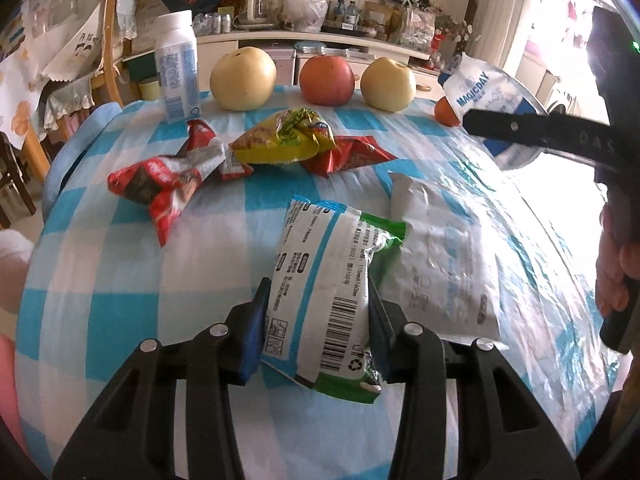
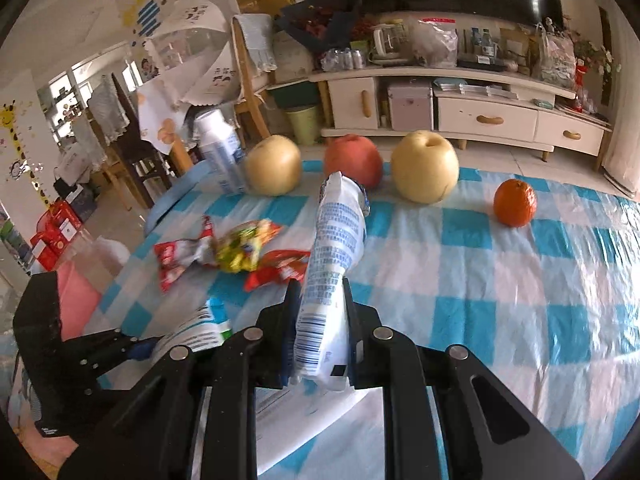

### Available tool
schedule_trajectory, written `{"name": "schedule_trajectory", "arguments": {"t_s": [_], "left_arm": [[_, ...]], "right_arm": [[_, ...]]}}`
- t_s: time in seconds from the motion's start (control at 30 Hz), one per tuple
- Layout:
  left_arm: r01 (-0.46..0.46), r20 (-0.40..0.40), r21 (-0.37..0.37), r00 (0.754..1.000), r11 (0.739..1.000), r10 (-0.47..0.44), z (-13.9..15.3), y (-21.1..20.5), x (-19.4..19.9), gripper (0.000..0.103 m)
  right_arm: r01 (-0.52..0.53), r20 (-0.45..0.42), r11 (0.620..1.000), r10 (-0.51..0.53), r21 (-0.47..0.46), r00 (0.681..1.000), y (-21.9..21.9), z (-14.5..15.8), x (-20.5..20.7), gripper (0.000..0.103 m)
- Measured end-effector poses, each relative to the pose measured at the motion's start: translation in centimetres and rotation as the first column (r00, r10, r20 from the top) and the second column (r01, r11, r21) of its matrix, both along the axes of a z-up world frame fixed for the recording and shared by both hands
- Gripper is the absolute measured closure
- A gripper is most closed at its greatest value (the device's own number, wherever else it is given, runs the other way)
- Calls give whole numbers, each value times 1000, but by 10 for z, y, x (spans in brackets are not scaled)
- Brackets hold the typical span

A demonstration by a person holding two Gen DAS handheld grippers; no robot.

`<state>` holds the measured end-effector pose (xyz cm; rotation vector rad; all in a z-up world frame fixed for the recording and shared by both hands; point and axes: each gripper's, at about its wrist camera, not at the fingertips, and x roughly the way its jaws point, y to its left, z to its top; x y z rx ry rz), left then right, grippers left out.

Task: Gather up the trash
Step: 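Grasp the green-white pouch with the left tool while the right tool holds the bottle, then carry the pouch in the left tool while the right tool carries the bottle to the pink bucket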

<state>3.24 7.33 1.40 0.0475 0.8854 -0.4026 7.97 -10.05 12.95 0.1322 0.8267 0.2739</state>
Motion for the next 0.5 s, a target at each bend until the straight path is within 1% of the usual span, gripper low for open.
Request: {"name": "schedule_trajectory", "arguments": {"t_s": [0.3, 0.5], "left_arm": [[-30, 0, -64, 1000, 997, 30, 7, 26, -26, 60], [-34, 16, -84, 999, 996, 35, 16, 41, -41, 60]], "right_arm": [[-34, -31, 999, 35, 29, 999, 34, -3, -43, 83], [-45, -52, 998, 47, 41, 998, 51, -7, -70, 83]]}}
